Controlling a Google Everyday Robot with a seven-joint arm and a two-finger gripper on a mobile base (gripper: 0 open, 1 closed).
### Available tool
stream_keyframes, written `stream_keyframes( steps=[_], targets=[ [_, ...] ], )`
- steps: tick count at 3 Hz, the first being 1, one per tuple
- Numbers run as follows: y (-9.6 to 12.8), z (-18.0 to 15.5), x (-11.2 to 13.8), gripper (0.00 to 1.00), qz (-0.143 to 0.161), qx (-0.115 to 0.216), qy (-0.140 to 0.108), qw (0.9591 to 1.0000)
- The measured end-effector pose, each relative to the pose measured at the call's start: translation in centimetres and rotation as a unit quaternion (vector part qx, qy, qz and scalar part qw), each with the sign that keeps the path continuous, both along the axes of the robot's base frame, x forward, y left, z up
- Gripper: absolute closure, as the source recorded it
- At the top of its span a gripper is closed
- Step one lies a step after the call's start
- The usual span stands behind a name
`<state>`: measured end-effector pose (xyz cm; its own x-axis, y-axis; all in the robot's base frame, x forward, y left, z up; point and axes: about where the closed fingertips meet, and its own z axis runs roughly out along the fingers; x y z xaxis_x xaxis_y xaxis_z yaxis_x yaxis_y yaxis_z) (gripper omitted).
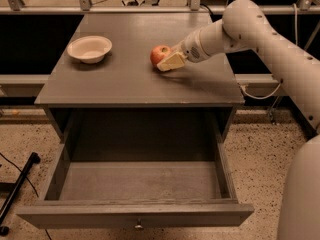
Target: Place apple into top drawer
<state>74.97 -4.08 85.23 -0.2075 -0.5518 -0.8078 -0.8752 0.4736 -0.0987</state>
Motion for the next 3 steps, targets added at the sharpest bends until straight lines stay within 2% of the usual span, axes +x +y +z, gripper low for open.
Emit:
stream_keyframes(
  steps=[1,2,3],
  targets=[
    [0.4,-0.3,0.0,0.79,0.003,0.0,0.002,1.0],
    [0.6,-0.5,0.0,1.0,0.004,0.0,0.004,1.0],
    [2.7,2.6,-2.3,1.0,0.037,0.017,0.006,0.9991]
  ],
)
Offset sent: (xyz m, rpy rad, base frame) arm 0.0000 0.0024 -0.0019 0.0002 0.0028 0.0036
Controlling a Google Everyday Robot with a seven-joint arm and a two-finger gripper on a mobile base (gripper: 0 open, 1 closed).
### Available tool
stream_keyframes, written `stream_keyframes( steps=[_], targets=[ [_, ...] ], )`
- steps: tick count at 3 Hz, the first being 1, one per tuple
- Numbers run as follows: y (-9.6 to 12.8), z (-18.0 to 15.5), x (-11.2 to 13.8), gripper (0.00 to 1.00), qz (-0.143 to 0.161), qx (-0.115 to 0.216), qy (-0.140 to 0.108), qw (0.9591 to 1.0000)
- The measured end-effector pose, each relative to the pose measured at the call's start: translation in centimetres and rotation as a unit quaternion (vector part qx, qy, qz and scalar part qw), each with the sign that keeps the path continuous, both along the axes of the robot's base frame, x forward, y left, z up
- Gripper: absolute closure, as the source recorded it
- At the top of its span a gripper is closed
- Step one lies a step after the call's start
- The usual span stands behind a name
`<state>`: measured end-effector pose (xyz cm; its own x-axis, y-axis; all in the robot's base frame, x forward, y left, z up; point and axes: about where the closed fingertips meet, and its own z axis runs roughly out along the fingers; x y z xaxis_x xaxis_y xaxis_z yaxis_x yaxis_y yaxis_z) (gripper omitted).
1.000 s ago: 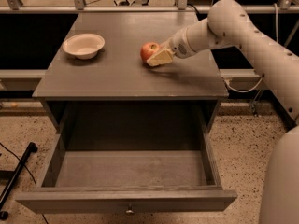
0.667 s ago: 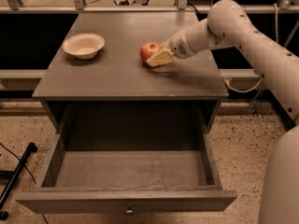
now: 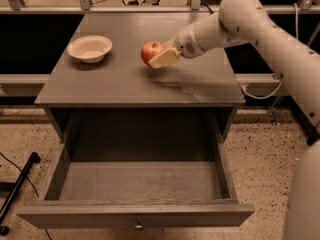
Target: Place apple into top drawer
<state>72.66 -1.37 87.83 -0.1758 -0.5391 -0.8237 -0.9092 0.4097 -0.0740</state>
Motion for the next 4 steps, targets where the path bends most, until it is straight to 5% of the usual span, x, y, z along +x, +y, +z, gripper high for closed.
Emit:
stream_keyframes(
  steps=[2,4],
  targets=[
    [0.1,7.5,-10.4,1.0,0.007,0.022,-0.068,0.9974],
    [-2.1,7.3,-12.2,1.0,0.012,0.013,-0.093,0.9955]
  ],
)
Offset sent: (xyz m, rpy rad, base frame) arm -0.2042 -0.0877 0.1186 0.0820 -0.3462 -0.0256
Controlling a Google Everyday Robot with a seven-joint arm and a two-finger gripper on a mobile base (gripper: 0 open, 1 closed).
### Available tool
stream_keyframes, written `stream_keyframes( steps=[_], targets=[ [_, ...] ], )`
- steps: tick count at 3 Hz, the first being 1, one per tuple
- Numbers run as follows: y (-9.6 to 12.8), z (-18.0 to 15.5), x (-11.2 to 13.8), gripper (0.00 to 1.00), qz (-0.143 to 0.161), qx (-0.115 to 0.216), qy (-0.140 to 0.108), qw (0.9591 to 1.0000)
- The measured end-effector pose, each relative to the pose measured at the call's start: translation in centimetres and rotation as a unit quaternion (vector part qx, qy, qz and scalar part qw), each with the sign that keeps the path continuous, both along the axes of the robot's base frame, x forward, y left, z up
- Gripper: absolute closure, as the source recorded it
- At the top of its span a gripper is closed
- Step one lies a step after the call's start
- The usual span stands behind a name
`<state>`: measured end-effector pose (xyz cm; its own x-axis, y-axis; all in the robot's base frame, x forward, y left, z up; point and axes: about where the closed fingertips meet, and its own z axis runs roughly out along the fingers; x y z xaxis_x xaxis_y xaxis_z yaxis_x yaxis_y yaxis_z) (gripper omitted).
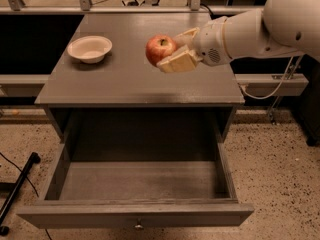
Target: Place apple into top drawer
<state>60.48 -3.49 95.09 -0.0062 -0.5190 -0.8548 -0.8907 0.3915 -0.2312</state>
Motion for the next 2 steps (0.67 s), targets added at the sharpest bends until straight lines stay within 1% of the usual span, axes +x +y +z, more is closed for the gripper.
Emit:
stream_keyframes(
  steps=[1,2],
  targets=[
    [-1.0,-0.6,-2.9,1.0,0.024,0.046,0.041,0.9978],
    [-1.9,-1.6,-6.9,1.0,0.045,0.073,0.074,0.9936]
  ],
)
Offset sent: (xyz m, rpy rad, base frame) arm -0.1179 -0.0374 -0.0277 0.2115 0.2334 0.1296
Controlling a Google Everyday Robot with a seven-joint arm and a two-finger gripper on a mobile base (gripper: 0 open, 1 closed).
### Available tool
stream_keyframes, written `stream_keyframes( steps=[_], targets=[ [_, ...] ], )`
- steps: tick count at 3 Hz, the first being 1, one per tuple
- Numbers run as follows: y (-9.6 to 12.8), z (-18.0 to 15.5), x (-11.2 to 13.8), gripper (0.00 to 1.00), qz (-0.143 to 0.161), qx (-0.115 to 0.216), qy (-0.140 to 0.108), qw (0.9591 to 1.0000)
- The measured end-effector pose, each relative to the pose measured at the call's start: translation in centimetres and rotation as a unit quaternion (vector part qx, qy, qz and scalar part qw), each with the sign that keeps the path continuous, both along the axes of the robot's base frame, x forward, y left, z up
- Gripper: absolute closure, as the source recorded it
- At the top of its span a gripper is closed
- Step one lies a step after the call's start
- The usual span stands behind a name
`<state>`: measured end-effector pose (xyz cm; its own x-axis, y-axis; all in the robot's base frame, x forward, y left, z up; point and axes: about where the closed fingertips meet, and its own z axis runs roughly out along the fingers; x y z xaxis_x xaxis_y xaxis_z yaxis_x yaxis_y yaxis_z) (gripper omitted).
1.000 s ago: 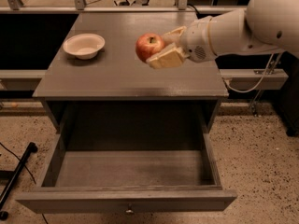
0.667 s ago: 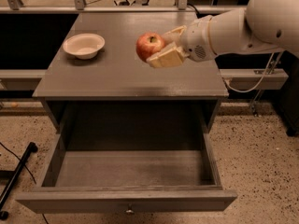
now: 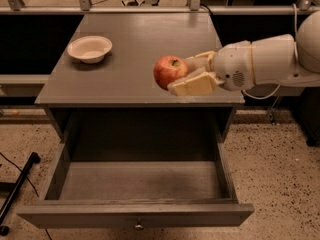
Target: Place apple into top drawer
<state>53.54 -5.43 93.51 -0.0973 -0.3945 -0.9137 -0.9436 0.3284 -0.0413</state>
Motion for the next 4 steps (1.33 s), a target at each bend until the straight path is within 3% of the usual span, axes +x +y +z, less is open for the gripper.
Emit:
stream_keyframes(
  steps=[1,2,3,4],
  targets=[
    [-2.2,-2.6,-2.6,1.0,-0.022,0.019,0.019,0.9994],
    [-4.1,-6.9,-4.0,1.0,-0.044,0.038,0.021,0.9981],
    [-4.4,-12.6,-5.0,1.0,-0.036,0.035,0.015,0.9986],
    [-4.1,-12.9,-5.0,1.0,-0.031,0.034,0.014,0.9988]
  ],
)
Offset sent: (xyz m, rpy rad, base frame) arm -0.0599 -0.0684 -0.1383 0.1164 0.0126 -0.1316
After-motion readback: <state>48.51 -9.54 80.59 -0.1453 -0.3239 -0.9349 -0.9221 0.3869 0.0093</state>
